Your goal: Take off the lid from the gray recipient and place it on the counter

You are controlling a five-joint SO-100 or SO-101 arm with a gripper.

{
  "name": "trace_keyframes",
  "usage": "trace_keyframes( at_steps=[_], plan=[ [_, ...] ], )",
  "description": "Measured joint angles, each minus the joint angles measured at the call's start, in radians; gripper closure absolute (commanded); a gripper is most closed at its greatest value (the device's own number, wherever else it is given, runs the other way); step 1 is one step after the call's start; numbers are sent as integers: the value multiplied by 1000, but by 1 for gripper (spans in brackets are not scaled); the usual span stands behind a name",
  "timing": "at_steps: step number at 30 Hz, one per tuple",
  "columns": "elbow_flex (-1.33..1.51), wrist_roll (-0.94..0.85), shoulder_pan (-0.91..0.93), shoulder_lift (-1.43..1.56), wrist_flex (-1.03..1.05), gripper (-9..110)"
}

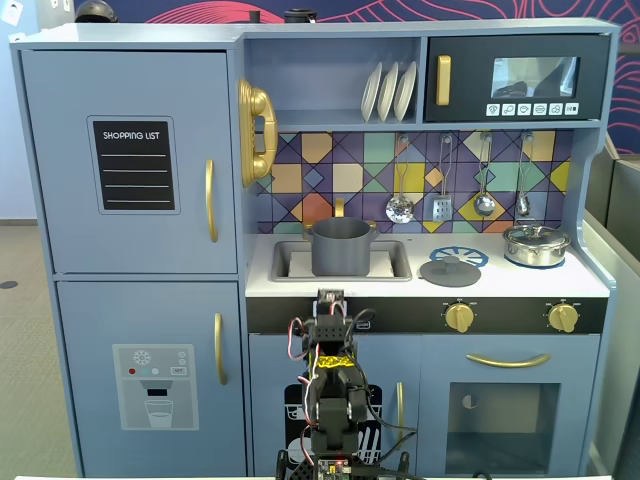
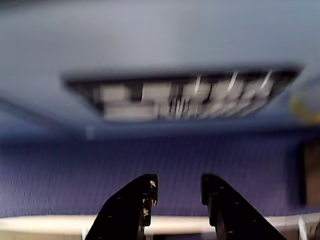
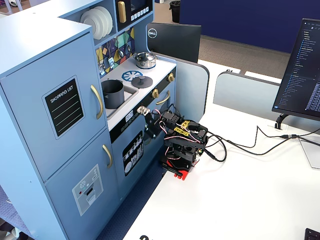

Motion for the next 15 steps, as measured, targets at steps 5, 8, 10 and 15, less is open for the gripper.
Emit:
trace_keyframes(
  at_steps=[5,8,10,15],
  plan=[
    [121,20,-18,71,23,102],
    [135,23,-25,109,109,101],
    [135,17,-25,123,178,101],
    [127,-25,-25,133,298,98]
  ],
)
